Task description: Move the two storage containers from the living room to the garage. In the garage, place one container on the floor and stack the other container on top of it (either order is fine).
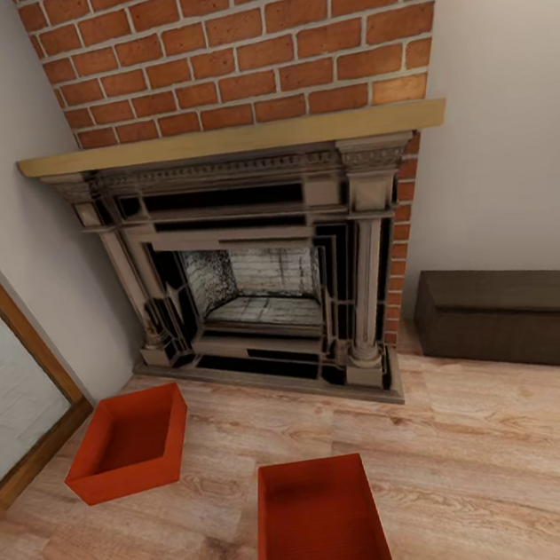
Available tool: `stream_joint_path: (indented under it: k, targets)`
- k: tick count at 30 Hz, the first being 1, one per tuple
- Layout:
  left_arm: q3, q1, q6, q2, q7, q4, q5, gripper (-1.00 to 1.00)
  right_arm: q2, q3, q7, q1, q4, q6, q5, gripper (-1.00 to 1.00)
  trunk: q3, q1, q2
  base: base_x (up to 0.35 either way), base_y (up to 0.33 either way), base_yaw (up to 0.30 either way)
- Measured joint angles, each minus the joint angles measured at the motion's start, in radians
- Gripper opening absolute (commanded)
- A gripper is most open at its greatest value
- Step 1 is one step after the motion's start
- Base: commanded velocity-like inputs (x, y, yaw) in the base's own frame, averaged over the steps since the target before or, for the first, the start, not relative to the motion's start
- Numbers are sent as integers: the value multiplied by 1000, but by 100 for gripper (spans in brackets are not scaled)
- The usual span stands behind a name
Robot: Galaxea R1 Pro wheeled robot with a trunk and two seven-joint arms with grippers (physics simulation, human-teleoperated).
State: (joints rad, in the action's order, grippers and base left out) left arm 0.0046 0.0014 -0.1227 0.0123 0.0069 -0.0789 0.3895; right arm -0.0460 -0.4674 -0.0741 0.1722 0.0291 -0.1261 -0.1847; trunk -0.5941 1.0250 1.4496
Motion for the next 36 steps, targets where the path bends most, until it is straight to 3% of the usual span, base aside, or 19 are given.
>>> stream_joint_path:
  k: [19, 36]
  targets:
    - [0, 0, 0, 0, 0, 0, 0, 100, 0, 0, 0, 0, 0, 0, -2, 100, -25, 0, 0, 0, 0, -72]
    - [0, 0, 0, 0, 0, 0, 0, 100, 3, -1, 0, 0, 0, 10, 5, 100, -35, 0, 0, 0, 0, 22]
